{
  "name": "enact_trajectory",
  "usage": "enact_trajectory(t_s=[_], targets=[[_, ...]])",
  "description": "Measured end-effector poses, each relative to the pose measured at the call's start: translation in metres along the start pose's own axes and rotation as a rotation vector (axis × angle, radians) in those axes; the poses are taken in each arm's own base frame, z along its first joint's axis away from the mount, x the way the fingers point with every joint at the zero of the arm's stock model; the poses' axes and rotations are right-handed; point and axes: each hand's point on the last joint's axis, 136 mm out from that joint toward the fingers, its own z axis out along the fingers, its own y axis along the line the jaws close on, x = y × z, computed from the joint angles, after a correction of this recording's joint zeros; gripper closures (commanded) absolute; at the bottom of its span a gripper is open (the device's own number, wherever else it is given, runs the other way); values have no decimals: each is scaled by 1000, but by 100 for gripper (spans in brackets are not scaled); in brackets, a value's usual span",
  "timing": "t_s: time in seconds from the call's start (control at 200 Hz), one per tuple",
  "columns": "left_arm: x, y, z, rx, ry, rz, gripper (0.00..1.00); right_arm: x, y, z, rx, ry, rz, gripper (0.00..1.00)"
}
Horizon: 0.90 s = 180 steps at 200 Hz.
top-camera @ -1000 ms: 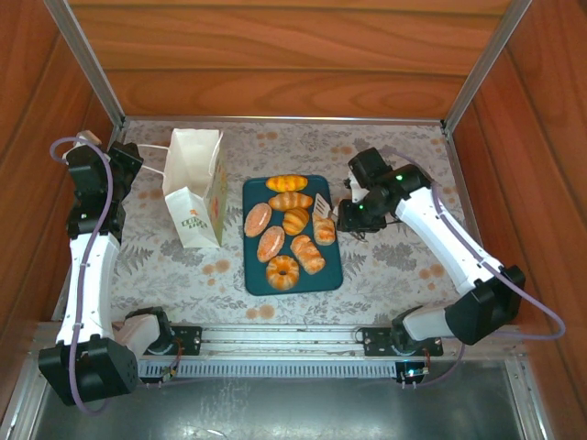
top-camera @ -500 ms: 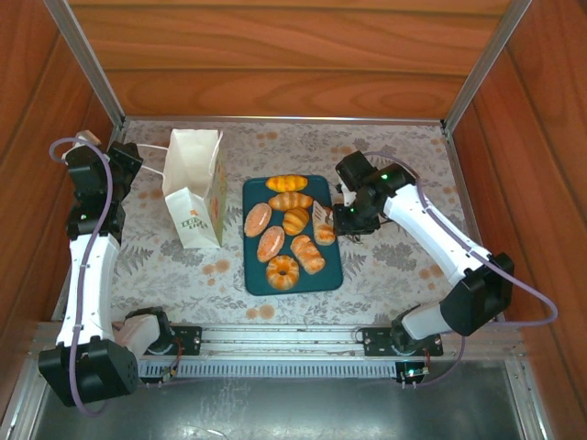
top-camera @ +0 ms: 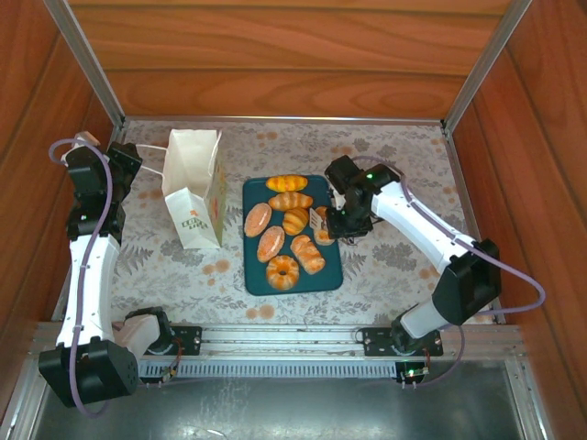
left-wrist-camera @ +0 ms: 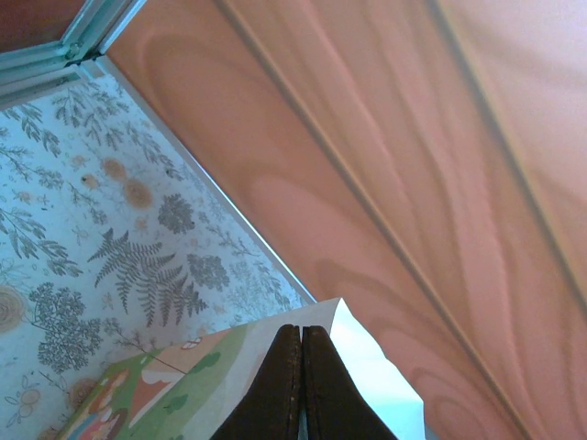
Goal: Place the fake bread into the paper bag
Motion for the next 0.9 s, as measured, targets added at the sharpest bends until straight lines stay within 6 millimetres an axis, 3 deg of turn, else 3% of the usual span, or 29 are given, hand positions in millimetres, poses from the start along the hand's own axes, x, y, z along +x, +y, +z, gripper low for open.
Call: enact_trajectory(t_s=[0.12,0.305,0.48,0.685,0.899], targets=[[0,0,0,0,0,0,100,2,0,6,9,15,-4,57],[-1,-1,0,4,-3,0,100,2,-1,7,17,20,-5,74],[-1,-1,0,5,-4,0,100,1,-3,-1,26,-4,-5,77],[-1,-1,0,5,-4,0,100,-13,6,-46,-17,-125,-11,78],[-1,-2,-1,6,-5,1,100,-38,33,-104,-136,-278,-26,79]])
